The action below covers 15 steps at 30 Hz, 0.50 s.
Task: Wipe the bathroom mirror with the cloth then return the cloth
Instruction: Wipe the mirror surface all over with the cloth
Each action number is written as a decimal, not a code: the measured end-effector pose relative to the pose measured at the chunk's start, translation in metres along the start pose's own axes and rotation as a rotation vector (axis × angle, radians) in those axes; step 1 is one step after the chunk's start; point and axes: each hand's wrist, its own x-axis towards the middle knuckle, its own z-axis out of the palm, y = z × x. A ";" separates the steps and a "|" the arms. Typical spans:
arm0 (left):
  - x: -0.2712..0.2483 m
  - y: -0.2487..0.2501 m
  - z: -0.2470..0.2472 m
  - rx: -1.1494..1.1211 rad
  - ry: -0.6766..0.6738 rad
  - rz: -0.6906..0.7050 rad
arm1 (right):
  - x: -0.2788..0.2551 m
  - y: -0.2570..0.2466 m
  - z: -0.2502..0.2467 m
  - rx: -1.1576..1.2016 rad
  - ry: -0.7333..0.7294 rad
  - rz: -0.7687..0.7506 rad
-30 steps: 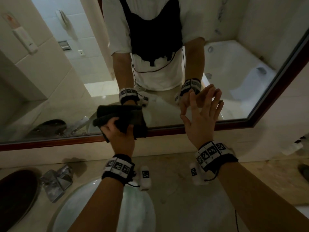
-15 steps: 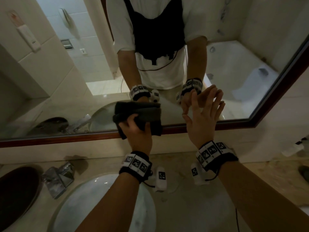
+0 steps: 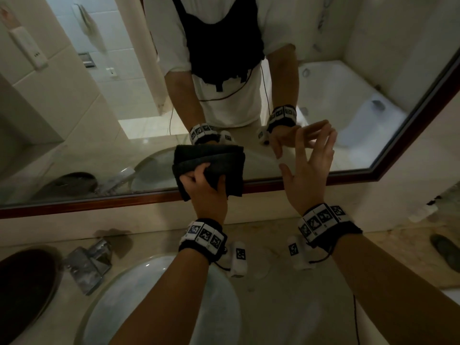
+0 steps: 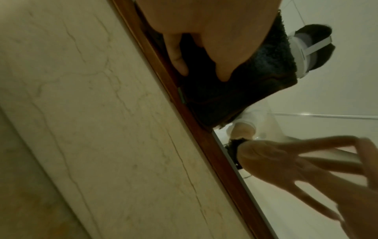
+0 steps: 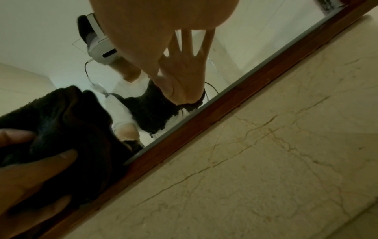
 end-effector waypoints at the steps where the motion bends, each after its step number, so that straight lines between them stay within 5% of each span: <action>1: 0.004 -0.006 -0.008 0.002 0.003 -0.009 | -0.001 -0.003 -0.001 0.010 0.003 0.009; 9: 0.039 -0.069 -0.085 0.076 -0.005 -0.081 | -0.013 -0.044 0.000 0.066 -0.076 0.143; 15: 0.041 -0.067 -0.091 0.000 -0.002 -0.080 | -0.032 -0.086 0.006 0.057 -0.116 0.027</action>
